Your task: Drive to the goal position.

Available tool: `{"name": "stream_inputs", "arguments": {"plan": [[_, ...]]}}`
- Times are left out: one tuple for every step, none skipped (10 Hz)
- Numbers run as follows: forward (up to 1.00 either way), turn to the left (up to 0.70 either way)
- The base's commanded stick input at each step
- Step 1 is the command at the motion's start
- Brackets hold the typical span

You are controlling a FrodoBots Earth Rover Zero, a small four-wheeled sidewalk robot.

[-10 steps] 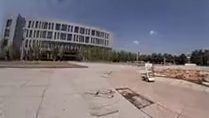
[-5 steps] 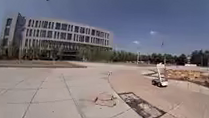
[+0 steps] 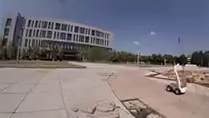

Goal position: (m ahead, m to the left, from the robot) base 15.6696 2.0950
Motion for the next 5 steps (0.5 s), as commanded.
{"name": "stream_inputs", "arguments": {"plan": [[0.7, 0.01], [0.7, 0.01], [0.7, 0.01], [0.7, 0.01], [0.7, 0.01]]}}
